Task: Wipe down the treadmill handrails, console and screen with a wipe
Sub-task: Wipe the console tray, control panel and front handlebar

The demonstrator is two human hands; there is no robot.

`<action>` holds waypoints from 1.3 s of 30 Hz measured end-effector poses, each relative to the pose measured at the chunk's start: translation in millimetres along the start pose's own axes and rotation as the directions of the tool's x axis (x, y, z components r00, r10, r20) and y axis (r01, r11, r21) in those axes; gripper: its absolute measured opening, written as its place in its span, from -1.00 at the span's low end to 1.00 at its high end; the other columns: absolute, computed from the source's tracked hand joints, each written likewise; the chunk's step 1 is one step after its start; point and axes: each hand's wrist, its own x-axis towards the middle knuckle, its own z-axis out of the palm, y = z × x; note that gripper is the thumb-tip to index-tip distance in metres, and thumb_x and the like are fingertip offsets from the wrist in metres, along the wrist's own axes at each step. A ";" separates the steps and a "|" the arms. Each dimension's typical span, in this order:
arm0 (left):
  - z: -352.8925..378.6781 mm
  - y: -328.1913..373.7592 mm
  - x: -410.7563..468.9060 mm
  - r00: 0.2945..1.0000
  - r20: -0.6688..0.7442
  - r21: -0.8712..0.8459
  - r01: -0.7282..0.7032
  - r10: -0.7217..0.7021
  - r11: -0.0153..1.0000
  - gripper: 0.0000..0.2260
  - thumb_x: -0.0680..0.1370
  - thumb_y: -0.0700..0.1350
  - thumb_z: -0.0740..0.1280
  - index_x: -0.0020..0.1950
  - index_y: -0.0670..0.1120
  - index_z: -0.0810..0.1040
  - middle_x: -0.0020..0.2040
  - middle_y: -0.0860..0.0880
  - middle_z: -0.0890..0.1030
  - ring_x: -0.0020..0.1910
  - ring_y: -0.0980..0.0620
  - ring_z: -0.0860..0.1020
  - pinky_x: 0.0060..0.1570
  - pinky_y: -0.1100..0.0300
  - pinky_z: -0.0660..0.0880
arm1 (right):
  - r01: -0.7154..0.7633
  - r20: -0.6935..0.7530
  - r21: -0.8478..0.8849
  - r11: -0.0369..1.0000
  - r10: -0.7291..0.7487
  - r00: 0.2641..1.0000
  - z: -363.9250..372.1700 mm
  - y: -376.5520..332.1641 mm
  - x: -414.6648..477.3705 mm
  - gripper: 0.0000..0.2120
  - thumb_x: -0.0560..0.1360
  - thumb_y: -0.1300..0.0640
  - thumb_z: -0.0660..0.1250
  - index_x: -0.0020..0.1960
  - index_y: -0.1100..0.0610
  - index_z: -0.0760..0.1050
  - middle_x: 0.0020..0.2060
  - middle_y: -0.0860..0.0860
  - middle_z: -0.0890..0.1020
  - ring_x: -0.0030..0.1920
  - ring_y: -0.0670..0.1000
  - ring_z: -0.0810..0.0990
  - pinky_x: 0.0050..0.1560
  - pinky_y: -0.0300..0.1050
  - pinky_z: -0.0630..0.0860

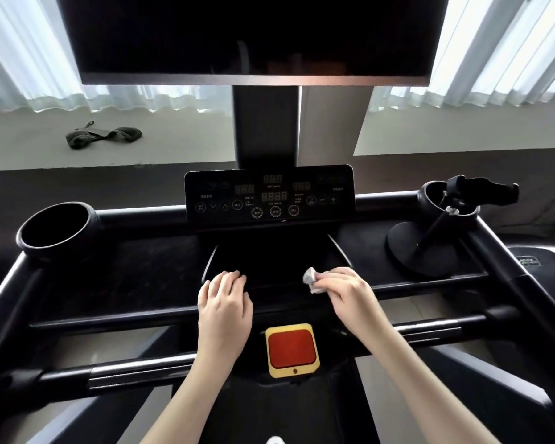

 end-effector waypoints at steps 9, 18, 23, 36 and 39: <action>1.6 -0.9 -0.7 1.000 0.010 0.003 -0.011 0.011 1.000 -0.72 0.43 -0.30 0.45 0.13 -0.23 0.63 0.14 -0.11 0.62 0.22 -0.15 0.54 0.26 -0.18 0.41 | -0.060 0.054 0.092 0.994 0.055 0.997 -2.0 -9.0 -6.2 -0.81 0.44 0.41 0.38 -0.08 0.18 0.69 -0.14 -0.07 0.70 -0.04 -0.09 0.60 0.02 -0.42 0.47; 3.6 -1.9 -0.6 0.998 0.006 -0.037 -0.067 0.068 0.997 -0.73 0.46 -0.22 0.43 0.16 -0.20 0.62 0.15 -0.06 0.61 0.23 -0.11 0.53 0.28 -0.17 0.37 | -0.069 0.006 -0.064 0.996 0.070 0.998 2.9 -18.7 -13.0 -0.82 0.41 0.42 0.40 -0.07 0.23 0.68 -0.09 0.06 0.68 -0.05 0.06 0.61 -0.02 -0.32 0.47; 3.1 -1.7 0.1 0.991 0.014 -0.057 -0.131 0.132 0.990 -0.68 0.47 -0.10 0.27 0.16 -0.17 0.62 0.14 -0.03 0.61 0.21 -0.07 0.53 0.25 -0.13 0.44 | -0.258 -0.159 -0.180 0.949 0.231 0.960 1.1 -5.8 -18.0 -0.78 0.36 0.50 0.42 -0.06 0.28 0.68 -0.16 0.10 0.62 -0.17 0.16 0.60 -0.21 -0.18 0.47; 0.6 0.1 2.4 0.992 0.036 -0.040 -0.119 0.121 0.992 -0.61 0.50 -0.02 0.11 0.12 -0.15 0.64 0.11 0.01 0.61 0.17 -0.03 0.53 0.21 -0.09 0.46 | -0.270 -0.079 -0.228 0.936 0.258 0.963 1.9 -10.8 11.1 -0.74 0.37 0.43 0.41 0.05 0.29 0.64 -0.07 0.07 0.65 -0.02 0.15 0.55 -0.22 -0.07 0.61; 1.4 -0.8 3.0 0.992 0.041 -0.038 -0.114 0.116 0.993 -0.61 0.51 -0.02 0.12 0.12 -0.14 0.64 0.11 0.02 0.60 0.18 -0.03 0.53 0.22 -0.07 0.45 | -0.233 0.164 -0.211 0.949 0.269 0.949 -12.7 -3.2 3.7 -0.50 0.51 0.36 0.17 0.45 0.22 0.35 0.28 -0.01 0.49 0.28 0.04 0.36 0.15 -0.24 0.43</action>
